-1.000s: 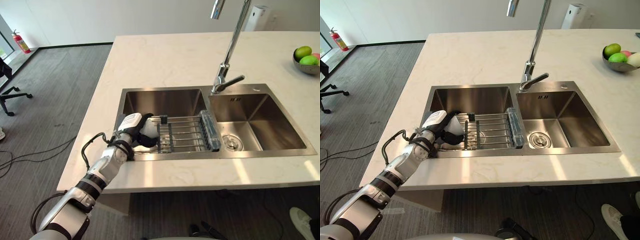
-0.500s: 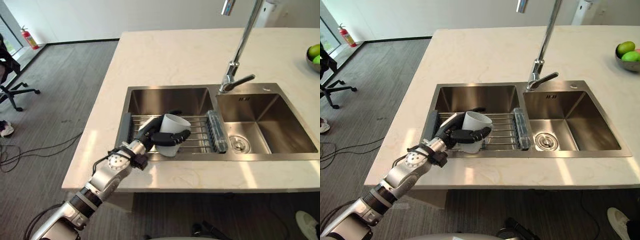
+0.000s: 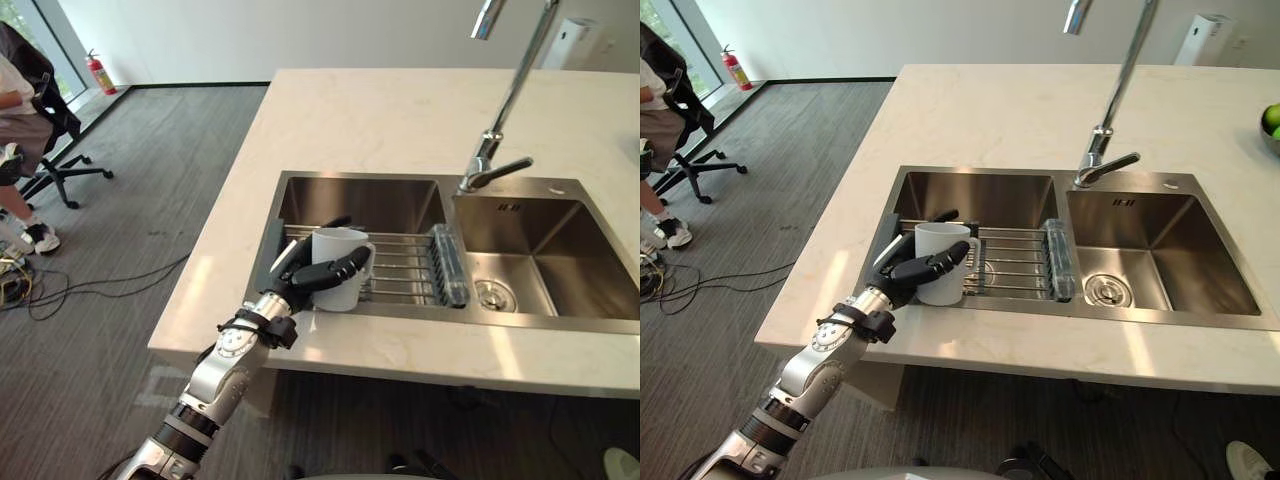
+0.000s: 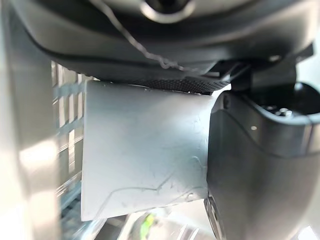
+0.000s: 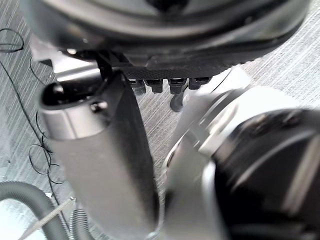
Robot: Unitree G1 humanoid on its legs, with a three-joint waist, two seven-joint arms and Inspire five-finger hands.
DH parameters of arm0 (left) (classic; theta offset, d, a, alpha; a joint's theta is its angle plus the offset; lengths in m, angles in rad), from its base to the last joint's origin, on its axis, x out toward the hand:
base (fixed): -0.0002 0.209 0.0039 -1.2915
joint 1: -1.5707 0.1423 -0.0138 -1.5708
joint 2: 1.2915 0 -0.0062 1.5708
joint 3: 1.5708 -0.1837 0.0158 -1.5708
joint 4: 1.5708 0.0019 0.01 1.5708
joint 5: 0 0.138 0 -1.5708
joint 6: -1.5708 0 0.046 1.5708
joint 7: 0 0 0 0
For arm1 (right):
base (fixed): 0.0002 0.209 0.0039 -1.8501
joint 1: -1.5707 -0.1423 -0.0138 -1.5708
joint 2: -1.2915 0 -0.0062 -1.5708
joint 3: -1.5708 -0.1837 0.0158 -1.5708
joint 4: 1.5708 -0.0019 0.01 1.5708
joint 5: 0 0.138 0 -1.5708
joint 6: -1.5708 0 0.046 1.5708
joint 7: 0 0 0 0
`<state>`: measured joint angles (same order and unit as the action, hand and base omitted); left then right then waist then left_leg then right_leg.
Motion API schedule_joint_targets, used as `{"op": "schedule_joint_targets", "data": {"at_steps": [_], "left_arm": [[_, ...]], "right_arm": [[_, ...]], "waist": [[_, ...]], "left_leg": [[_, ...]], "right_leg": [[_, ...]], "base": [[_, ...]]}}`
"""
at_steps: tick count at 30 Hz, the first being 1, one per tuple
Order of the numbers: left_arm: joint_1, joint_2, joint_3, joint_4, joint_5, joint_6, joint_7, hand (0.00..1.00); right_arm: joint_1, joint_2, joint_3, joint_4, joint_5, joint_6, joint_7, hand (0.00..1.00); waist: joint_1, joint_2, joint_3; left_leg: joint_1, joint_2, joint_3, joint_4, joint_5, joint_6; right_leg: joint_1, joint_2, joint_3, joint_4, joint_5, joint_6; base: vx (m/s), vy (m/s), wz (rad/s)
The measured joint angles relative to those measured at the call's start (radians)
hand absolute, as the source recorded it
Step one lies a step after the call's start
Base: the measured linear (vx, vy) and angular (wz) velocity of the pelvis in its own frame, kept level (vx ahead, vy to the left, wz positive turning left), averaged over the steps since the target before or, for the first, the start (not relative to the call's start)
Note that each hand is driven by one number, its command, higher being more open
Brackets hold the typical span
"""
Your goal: Walk over to the sink, pick up the cup, carry it to the dishwasher, place the cup inside the dishwasher, then close the dishwasher door
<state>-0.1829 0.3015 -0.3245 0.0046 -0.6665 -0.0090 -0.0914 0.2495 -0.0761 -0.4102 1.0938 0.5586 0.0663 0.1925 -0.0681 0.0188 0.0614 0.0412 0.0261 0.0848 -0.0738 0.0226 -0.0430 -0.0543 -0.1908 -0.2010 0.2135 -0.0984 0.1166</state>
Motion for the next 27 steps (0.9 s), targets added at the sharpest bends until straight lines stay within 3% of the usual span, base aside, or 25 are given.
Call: {"op": "schedule_joint_targets", "data": {"at_steps": [3, 6, 9, 10, 12, 13, 14, 17, 19, 21, 22, 23, 24, 25, 26, 27], "left_arm": [[0.012, -0.026, 0.049, -0.009, 0.015, -0.025, -0.003, 0.0], [0.025, -0.02, 0.13, -0.095, 0.064, -0.054, 0.017, 0.0], [0.059, -0.004, 0.24, -0.166, 0.081, -0.109, 0.064, 0.0], [0.062, -0.005, 0.274, -0.187, 0.08, -0.135, 0.077, 0.0], [0.065, 0.004, 0.296, -0.237, 0.079, -0.166, 0.091, 0.0], [0.07, 0.013, 0.305, -0.272, 0.078, -0.183, 0.091, 0.0], [0.075, 0.017, 0.311, -0.292, 0.077, -0.19, 0.089, 0.0], [0.078, 0.031, 0.359, -0.351, 0.077, -0.217, 0.069, 0.0], [0.078, 0.034, 0.397, -0.374, 0.077, -0.217, 0.068, 0.0], [0.093, 0.036, 0.445, -0.374, 0.062, -0.217, 0.071, 0.0], [0.097, 0.035, 0.463, -0.362, 0.049, -0.218, 0.071, 0.0], [0.09, 0.035, 0.484, -0.339, 0.034, -0.218, 0.071, 0.0], [0.089, 0.032, 0.485, -0.327, 0.025, -0.22, 0.072, 0.0], [0.101, 0.038, 0.474, -0.293, 0.018, -0.213, 0.06, 0.0], [0.106, 0.037, 0.47, -0.275, 0.018, -0.208, 0.049, 0.0], [0.116, 0.025, 0.471, -0.254, 0.017, -0.207, 0.038, 0.0]], "right_arm": [[0.001, 0.015, 0.007, -0.003, 0.008, -0.005, 0.001, 1.0], [-0.008, 0.01, 0.076, -0.019, 0.002, 0.002, -0.017, 1.0], [-0.019, -0.019, 0.12, -0.025, -0.001, 0.021, -0.021, 1.0], [-0.021, -0.03, 0.127, -0.028, -0.002, 0.031, -0.021, 1.0], [-0.021, -0.043, 0.147, -0.035, -0.004, 0.039, -0.02, 1.0], [-0.019, -0.046, 0.158, -0.041, -0.006, 0.04, -0.021, 1.0], [-0.018, -0.048, 0.16, -0.041, -0.007, 0.041, -0.021, 1.0], [-0.011, -0.054, 0.159, -0.042, -0.007, 0.043, -0.026, 1.0], [-0.006, -0.062, 0.16, -0.042, -0.007, 0.043, -0.028, 1.0], [-0.001, -0.071, 0.131, -0.033, -0.008, 0.043, -0.03, 1.0], [-0.002, -0.065, 0.107, -0.02, -0.008, 0.042, -0.027, 1.0], [-0.002, -0.044, 0.08, -0.009, -0.008, 0.038, -0.026, 1.0], [-0.003, -0.049, 0.062, 0.0, -0.009, 0.032, -0.026, 1.0], [-0.002, -0.081, 0.014, 0.008, -0.01, 0.03, -0.023, 1.0], [-0.005, -0.087, 0.0, 0.018, -0.009, 0.03, -0.02, 1.0], [-0.01, -0.095, -0.008, 0.035, -0.009, 0.028, -0.016, 1.0]], "waist": [[0.014, -0.015, -0.003], [0.065, -0.044, -0.007], [0.1, -0.037, -0.003], [0.104, -0.018, -0.003], [0.111, -0.004, -0.003], [0.123, -0.003, -0.002], [0.125, -0.002, -0.001], [0.123, -0.001, -0.003], [0.122, 0.006, -0.007], [0.119, 0.018, -0.015], [0.107, 0.015, -0.023], [0.099, -0.012, -0.036], [0.098, 0.007, -0.034], [0.097, 0.054, -0.036], [0.089, 0.06, -0.036], [0.068, 0.089, -0.029]], "left_leg": [[-0.032, -0.003, -0.068, 0.102, -0.032, 0.008], [-0.107, -0.013, -0.107, 0.244, -0.076, 0.008], [-0.12, -0.014, -0.109, 0.291, -0.082, 0.005], [-0.122, -0.007, -0.119, 0.289, -0.082, 0.004], [-0.125, 0.005, -0.132, 0.265, -0.071, -0.011], [-0.128, 0.006, -0.138, 0.246, -0.062, -0.002], [-0.129, 0.011, -0.126, 0.24, -0.061, 0.007], [-0.139, 0.067, 0.061, 0.204, -0.05, 0.052], [-0.155, 0.084, 0.135, 0.19, -0.024, 0.1], [-0.155, 0.09, 0.232, 0.158, -0.033, 0.172], [-0.152, 0.09, 0.271, 0.13, -0.059, 0.188], [-0.177, 0.096, 0.335, 0.171, -0.077, 0.21], [-0.193, 0.12, 0.349, 0.215, -0.059, 0.227], [-0.194, 0.136, 0.363, 0.248, 0.059, 0.217], [-0.199, 0.119, 0.354, 0.237, 0.095, 0.213], [-0.206, 0.107, 0.301, 0.179, 0.16, 0.197]], "right_leg": [[-0.016, -0.011, 0.034, 0.128, -0.022, -0.02], [0.042, -0.018, 0.031, 0.061, -0.053, -0.013], [0.089, -0.014, 0.025, 0.014, -0.078, 0.013], [0.096, -0.001, 0.002, 0.016, -0.08, 0.008], [0.097, 0.009, -0.036, 0.038, -0.097, -0.01], [0.097, 0.008, -0.056, 0.052, -0.109, -0.013], [0.1, 0.006, -0.069, 0.054, -0.111, -0.013], [0.113, -0.018, -0.157, 0.053, -0.103, -0.011], [0.124, -0.033, -0.216, 0.054, -0.089, -0.005], [0.14, -0.047, -0.271, 0.049, -0.089, -0.006], [0.152, -0.046, -0.272, 0.018, -0.085, -0.014], [0.174, -0.072, -0.3, -0.031, -0.073, 0.006], [0.175, -0.07, -0.33, -0.016, -0.074, 0.005], [0.18, -0.067, -0.381, 0.054, -0.111, -0.006], [0.173, -0.077, -0.389, 0.086, -0.131, -0.031], [0.168, -0.03, -0.39, 0.046, -0.15, -0.059]], "base": [[0.09, -0.01, 0.63], [0.03, -0.045, 0.57], [-0.07, -0.075, 0.26], [-0.14, -0.096, 0.45], [-0.19, -0.089, 0.61], [-0.2, -0.088, 0.59], [-0.15, -0.07, 0.68], [-0.04, -0.028, 0.88], [0.02, 0.01, 0.88], [0.04, 0.017, 1.06], [0.06, 0.048, 1.34], [0.06, 0.06, 1.18], [0.06, 0.05, 1.4], [0.04, 0.02, 1.17], [-0.05, -0.019, 1.44], [-0.14, -0.086, 2.11]]}}
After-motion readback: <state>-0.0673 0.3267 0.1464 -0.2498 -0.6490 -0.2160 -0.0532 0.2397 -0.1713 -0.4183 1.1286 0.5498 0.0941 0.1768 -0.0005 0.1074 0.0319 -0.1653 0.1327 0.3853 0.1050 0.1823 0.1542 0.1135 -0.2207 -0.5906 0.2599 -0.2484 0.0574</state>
